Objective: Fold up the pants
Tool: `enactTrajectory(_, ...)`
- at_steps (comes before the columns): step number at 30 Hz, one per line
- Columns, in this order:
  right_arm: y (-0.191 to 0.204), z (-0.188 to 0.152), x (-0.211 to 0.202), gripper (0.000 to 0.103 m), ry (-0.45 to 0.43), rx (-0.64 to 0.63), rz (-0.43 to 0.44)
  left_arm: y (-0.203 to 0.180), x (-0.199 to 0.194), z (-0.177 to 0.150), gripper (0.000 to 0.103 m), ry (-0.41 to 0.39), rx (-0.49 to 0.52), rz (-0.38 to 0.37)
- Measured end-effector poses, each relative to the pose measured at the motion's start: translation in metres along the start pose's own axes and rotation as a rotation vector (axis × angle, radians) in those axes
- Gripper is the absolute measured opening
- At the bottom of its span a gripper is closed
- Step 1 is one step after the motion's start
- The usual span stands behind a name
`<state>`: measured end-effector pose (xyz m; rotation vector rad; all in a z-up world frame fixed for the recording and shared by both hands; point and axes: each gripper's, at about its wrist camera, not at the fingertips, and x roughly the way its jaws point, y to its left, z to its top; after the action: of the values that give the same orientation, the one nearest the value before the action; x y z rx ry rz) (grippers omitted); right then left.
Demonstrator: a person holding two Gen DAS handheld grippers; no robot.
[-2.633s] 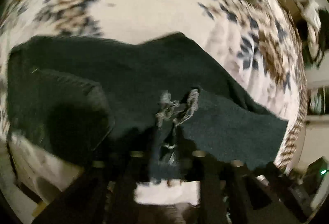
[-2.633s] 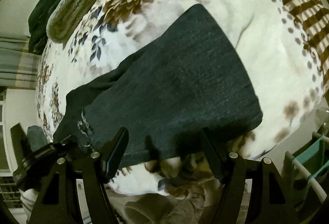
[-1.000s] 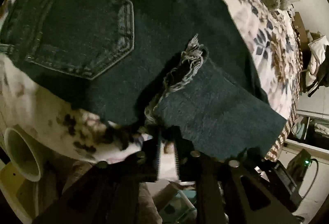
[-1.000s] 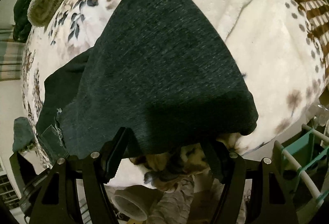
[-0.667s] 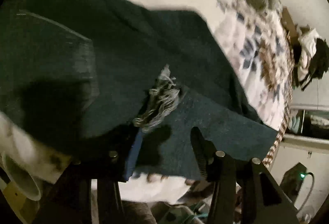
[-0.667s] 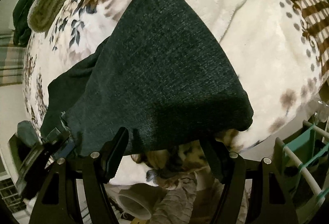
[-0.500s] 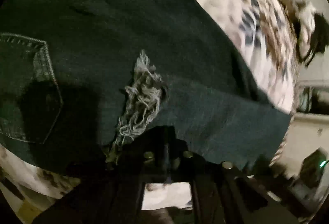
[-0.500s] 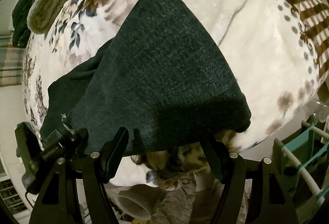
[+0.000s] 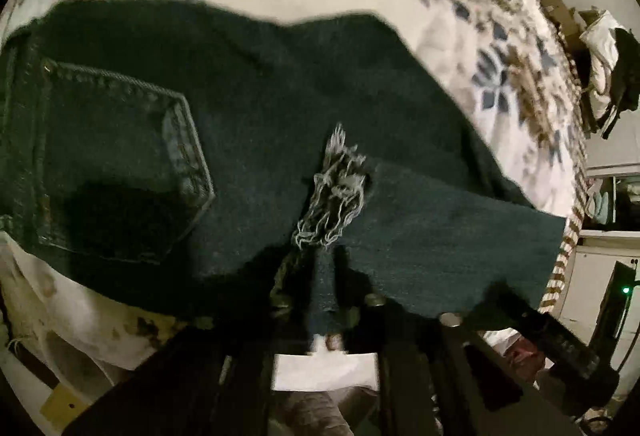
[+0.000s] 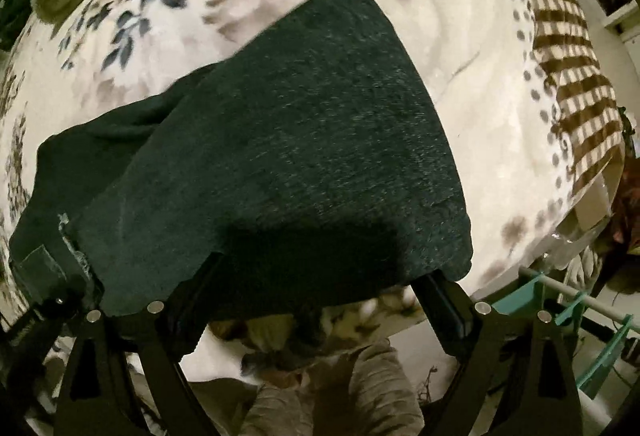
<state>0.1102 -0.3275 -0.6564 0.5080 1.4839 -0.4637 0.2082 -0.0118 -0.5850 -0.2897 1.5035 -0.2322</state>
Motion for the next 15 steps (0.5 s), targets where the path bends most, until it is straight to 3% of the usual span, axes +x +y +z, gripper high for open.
enactTrajectory(2,0.005,-0.006,-0.009,0.094,-0.002,-0.002,0.011,0.005,-0.010,0.002,0.053,-0.018,-0.011,0.003)
enactTrajectory(3,0.010,-0.010,-0.016,0.094,-0.011,-0.008,0.018,0.011,-0.018,0.001,0.058,-0.033,-0.023,-0.002)
enactTrajectory(8,0.038,-0.024,-0.047,0.094,-0.043,-0.059,0.060,0.059,-0.051,-0.009,0.068,-0.120,-0.200,-0.069)
enactTrajectory(15,0.101,-0.021,-0.052,0.094,-0.045,-0.154,0.101,0.192,-0.054,-0.043,0.066,-0.280,-0.707,-0.242)
